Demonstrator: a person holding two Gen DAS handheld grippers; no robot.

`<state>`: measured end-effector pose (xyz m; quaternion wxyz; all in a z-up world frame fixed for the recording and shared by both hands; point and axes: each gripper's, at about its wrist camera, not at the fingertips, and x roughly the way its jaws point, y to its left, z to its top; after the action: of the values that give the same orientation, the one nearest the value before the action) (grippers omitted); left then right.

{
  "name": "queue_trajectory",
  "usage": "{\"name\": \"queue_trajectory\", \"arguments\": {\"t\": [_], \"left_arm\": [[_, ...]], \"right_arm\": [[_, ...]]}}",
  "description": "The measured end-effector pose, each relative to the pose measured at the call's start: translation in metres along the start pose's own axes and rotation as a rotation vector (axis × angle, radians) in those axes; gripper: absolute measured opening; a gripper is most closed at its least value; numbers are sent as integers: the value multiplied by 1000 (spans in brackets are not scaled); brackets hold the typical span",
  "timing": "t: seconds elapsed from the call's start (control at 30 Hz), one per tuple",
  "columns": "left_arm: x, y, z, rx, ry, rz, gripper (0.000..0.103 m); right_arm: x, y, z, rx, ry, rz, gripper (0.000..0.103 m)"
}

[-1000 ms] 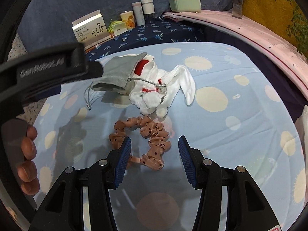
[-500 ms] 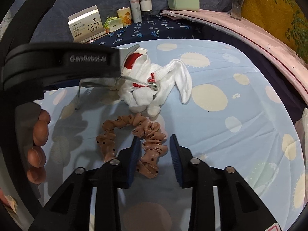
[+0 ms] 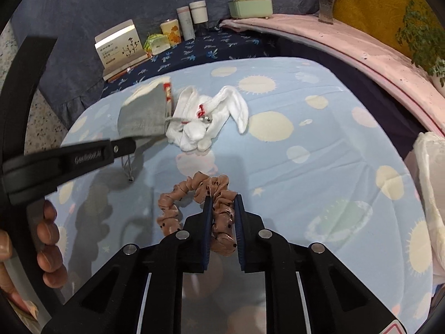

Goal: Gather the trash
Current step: 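Grasp the grey pouch with the left gripper while the right grasps the pink scrunchie, then carry the grey pouch and pink scrunchie over the bin with both grippers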

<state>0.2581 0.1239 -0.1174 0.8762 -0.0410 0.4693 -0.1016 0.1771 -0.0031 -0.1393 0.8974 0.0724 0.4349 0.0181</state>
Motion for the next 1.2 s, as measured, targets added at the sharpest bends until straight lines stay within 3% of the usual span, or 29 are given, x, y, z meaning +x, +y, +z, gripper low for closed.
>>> {"name": "queue_trajectory", "arguments": {"t": [0.3,0.47,1.2], "left_arm": [[-37,1,-39,-53,4,-78,4],[-49,-5,-55,-46,10,-84,4],[-112,-82,-52,81,-91,-192,4]], "right_arm": [[-36,-15,3,35,-67,3,15],[-49,-19,2,50,-89,9,15],[-107,-63,-4,119,-197,3,14]]}}
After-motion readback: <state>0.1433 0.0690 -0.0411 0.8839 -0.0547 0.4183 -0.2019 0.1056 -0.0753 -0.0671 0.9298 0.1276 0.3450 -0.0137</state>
